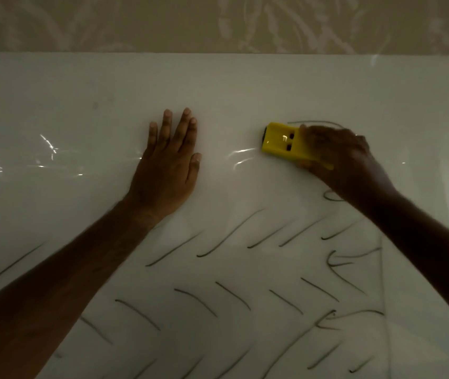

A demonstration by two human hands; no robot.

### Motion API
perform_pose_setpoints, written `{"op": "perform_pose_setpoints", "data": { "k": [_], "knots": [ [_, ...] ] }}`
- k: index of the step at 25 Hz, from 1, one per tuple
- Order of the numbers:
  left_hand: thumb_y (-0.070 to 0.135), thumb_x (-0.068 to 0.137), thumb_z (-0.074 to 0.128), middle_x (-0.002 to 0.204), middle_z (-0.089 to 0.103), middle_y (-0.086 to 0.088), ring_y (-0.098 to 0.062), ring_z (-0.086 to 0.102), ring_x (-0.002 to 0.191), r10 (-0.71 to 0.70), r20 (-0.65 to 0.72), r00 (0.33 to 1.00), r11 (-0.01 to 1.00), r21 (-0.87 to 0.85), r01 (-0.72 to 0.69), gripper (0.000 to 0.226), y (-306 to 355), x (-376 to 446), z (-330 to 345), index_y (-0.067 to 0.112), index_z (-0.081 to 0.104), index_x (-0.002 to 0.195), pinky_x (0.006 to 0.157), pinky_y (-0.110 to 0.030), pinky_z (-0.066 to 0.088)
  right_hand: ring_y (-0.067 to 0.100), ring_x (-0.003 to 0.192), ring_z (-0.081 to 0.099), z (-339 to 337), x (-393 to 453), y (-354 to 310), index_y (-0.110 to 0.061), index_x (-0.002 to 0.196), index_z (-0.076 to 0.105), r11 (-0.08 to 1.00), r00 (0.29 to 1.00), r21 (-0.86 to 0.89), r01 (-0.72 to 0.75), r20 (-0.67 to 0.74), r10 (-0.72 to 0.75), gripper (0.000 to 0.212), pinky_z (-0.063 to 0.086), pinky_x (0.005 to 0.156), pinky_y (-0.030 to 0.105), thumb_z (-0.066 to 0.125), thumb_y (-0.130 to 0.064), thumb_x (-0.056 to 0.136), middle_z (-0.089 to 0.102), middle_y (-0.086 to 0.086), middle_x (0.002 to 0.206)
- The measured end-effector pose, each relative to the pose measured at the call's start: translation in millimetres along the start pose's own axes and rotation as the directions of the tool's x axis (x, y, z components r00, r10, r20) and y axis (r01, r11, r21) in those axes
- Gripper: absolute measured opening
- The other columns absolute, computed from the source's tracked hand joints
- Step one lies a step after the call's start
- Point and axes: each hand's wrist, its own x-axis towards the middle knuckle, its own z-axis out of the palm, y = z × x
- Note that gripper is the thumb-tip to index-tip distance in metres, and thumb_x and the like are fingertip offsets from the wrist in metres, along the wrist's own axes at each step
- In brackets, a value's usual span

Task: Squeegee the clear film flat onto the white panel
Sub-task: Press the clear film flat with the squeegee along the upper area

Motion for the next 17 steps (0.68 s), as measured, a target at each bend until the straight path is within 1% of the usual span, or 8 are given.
{"op": "perform_pose_setpoints", "data": {
  "k": [2,5,7,9,11,12,14,17],
  "knots": [
    [0.033,0.111,0.028,0.177,0.021,-0.020,-0.048,0.017,0.163,0.007,-0.005,1.000,1.000,0.003,-0.007,0.066,6.4,4.0,2.2,-0.002,0.026,0.168,0.132,-0.061,0.013,0.037,0.126,0.057,-1.5,36.0,12.0,-0.025,0.155,0.048,0.997,0.997,0.027,-0.077,0.011,0.077,0.070,0.046,0.104,0.052,0.051,-0.061,0.094,0.057,0.004,0.150],
    [0.033,0.112,0.028,0.177,0.022,-0.020,-0.048,0.018,0.163,0.011,-0.007,1.000,1.000,0.004,-0.011,0.066,10.1,7.2,4.0,-0.002,0.026,0.167,0.132,-0.060,0.011,0.033,0.131,0.053,5.3,58.2,4.5,-0.027,0.156,0.045,0.987,0.991,0.094,-0.134,0.024,0.132,0.071,0.043,0.110,0.050,0.052,-0.059,0.093,0.054,0.003,0.152],
    [0.033,0.112,0.028,0.177,0.022,-0.020,-0.047,0.017,0.163,0.011,-0.008,1.000,1.000,0.000,-0.011,0.066,10.6,6.7,4.0,-0.002,0.026,0.167,0.132,-0.059,0.011,0.031,0.130,0.052,8.5,38.5,-8.4,-0.025,0.155,0.046,0.993,0.995,0.072,-0.096,0.025,0.094,0.069,0.043,0.109,0.049,0.053,-0.057,0.094,0.055,0.004,0.151],
    [0.033,0.111,0.027,0.177,0.020,-0.020,-0.047,0.016,0.164,0.014,-0.001,1.000,1.000,-0.002,-0.014,0.066,11.3,6.4,4.2,-0.002,0.025,0.168,0.133,-0.060,0.012,0.029,0.126,0.053,5.8,1.8,-15.8,-0.022,0.154,0.049,0.999,1.000,0.039,0.002,0.023,-0.003,0.067,0.044,0.106,0.048,0.053,-0.056,0.096,0.058,0.006,0.149],
    [0.033,0.111,0.026,0.178,0.018,-0.019,-0.047,0.014,0.164,0.010,0.008,1.000,1.000,-0.005,-0.010,0.067,11.1,7.1,3.8,-0.001,0.023,0.168,0.133,-0.059,0.010,0.030,0.124,0.057,-1.1,-31.1,-10.3,-0.019,0.153,0.050,0.998,0.998,0.031,0.060,0.034,-0.061,0.064,0.043,0.106,0.047,0.054,-0.052,0.098,0.059,0.005,0.147],
    [0.033,0.111,0.026,0.178,0.018,-0.018,-0.047,0.014,0.164,0.006,0.011,1.000,1.000,-0.008,-0.006,0.067,11.0,7.1,3.8,-0.001,0.022,0.169,0.133,-0.059,0.009,0.031,0.124,0.058,-5.3,-41.4,-3.2,-0.018,0.153,0.051,0.998,0.997,0.024,0.066,0.044,-0.067,0.064,0.043,0.106,0.048,0.055,-0.051,0.098,0.060,0.006,0.146],
    [0.033,0.111,0.026,0.178,0.017,-0.018,-0.047,0.014,0.164,-0.001,0.015,1.000,1.000,-0.015,0.001,0.067,12.2,7.2,4.3,-0.001,0.022,0.169,0.133,-0.058,0.008,0.036,0.124,0.060,-13.1,-47.7,15.2,-0.018,0.152,0.050,0.999,0.998,-0.017,0.045,0.054,-0.044,0.064,0.045,0.104,0.051,0.054,-0.051,0.098,0.060,0.008,0.147],
    [0.033,0.110,0.027,0.178,0.017,-0.019,-0.047,0.014,0.164,0.009,0.023,1.000,1.000,-0.020,-0.008,0.068,15.9,9.8,5.1,-0.002,0.021,0.169,0.133,-0.057,0.006,0.041,0.123,0.059,-19.9,-25.3,42.5,-0.020,0.155,0.046,0.997,0.998,-0.052,-0.060,0.034,0.062,0.067,0.049,0.101,0.056,0.052,-0.053,0.097,0.057,0.011,0.149]
  ]
}}
